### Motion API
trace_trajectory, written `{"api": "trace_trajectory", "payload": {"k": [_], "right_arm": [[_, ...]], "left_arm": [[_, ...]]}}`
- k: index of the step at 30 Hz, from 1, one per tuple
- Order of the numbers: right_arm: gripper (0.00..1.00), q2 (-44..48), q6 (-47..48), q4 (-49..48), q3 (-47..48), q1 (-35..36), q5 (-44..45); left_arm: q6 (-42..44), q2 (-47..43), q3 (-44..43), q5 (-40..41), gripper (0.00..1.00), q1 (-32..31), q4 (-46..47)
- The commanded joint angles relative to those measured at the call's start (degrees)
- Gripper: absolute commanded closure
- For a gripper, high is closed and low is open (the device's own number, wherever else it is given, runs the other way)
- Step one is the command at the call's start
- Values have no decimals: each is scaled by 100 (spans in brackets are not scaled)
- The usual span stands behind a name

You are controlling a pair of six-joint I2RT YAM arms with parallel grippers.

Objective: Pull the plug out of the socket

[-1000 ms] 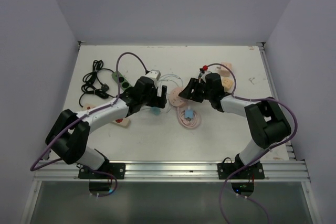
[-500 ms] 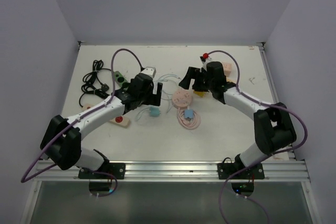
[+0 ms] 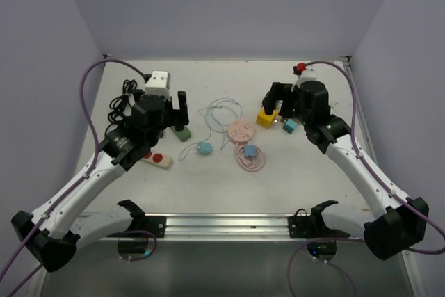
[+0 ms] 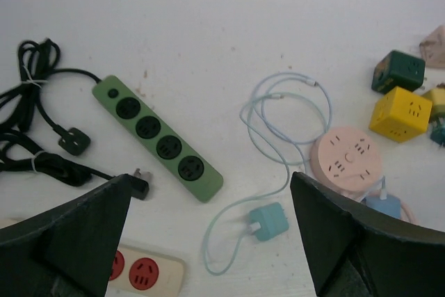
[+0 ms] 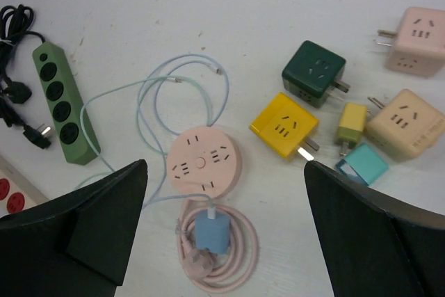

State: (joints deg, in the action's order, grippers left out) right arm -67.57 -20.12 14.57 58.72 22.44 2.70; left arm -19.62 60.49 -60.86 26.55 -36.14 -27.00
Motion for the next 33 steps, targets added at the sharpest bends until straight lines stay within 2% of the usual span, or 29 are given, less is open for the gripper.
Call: {"api": "trace_trajectory", "payload": {"k": [1,6,12,33], "right_arm": [[1,621,245,766,-36,-11,863],[1,1386,157,1662,-246,-2,1654],[1,1923,35,1918,-633,-11,1716],[1,1642,-344,1918,-695,-11,2129]], "left_arm": [[563,-695,414,762,0,19,510],[556,-1144,997,1186,0,28,678],[678,-1030,979,1204,0,90,573],[573,-890,962,1160,0,160,521]]}}
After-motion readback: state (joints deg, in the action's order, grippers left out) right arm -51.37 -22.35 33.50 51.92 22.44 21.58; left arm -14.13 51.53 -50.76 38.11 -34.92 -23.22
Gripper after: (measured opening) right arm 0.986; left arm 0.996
